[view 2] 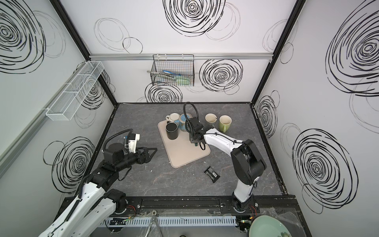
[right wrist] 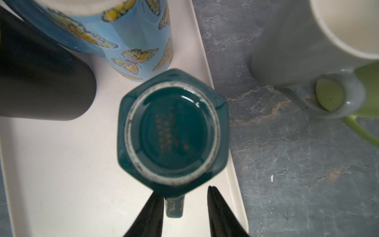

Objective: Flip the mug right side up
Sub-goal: 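Lower the right gripper onto the dark green mug's base and close it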

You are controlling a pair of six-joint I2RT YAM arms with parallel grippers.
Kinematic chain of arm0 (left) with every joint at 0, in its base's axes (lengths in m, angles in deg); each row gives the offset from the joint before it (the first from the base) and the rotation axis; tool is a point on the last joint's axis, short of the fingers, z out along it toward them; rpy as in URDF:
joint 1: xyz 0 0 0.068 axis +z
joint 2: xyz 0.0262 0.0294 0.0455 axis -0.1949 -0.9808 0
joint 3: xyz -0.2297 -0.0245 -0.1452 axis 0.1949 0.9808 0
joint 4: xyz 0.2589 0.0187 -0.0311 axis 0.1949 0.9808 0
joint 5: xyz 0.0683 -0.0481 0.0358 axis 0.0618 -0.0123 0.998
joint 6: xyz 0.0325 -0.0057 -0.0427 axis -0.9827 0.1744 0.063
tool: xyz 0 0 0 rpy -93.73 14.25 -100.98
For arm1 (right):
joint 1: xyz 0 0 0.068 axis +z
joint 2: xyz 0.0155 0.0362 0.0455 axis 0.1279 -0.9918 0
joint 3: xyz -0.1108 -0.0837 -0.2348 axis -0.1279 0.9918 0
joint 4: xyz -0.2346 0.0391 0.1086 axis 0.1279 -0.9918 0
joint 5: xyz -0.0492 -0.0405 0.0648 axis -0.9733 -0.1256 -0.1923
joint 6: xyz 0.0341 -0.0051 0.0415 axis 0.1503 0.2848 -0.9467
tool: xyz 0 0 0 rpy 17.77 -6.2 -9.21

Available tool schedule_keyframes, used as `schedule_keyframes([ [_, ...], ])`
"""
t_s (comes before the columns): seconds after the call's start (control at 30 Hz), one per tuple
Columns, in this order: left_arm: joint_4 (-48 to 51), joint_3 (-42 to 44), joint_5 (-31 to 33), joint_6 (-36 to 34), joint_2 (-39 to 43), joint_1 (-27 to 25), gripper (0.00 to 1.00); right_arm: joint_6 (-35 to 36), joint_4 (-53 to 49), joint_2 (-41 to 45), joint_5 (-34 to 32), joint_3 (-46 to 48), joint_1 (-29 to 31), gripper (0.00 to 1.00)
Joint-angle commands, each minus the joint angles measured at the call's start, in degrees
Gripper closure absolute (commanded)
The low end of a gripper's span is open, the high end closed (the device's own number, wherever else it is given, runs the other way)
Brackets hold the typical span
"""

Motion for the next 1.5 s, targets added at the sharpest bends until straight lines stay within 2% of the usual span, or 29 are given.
schedule_keyframes([
  [0.0, -4.98, 1.43, -2.17, 3.33, 0.40, 0.30, 0.04, 1.04, -3.33, -2.06, -0.91, -2.61, -0.22, 0.61],
  [0.6, -8.45, 3.12, -2.51, 5.84, 0.50, -0.53, 0.04, 1.27, -4.06, -5.31, -1.56, -5.49, -0.40, 0.68],
  [0.77, -8.94, 3.16, -2.88, 5.40, 0.40, -0.69, 0.04, 1.22, -3.71, -5.52, -1.39, -5.75, -0.57, 0.82],
  [0.83, -8.94, 2.99, -2.69, 5.40, 0.33, -0.68, 0.04, 1.31, -4.00, -5.90, -1.23, -6.14, -0.66, 0.84],
  [1.2, -9.20, 3.29, -2.54, 5.58, -0.03, -1.02, 0.04, 1.39, -4.12, -7.15, -0.70, -6.60, -0.75, 0.87],
  [1.33, -9.54, 3.56, -2.68, 5.84, -0.12, -1.23, 0.04, 1.40, -4.57, -7.77, -0.60, -7.42, -0.71, 0.94],
  [1.47, -9.87, 3.65, -3.05, 5.96, -0.56, -1.29, 0.04, 1.44, -4.36, -7.44, -0.49, -7.46, -0.66, 0.96],
])
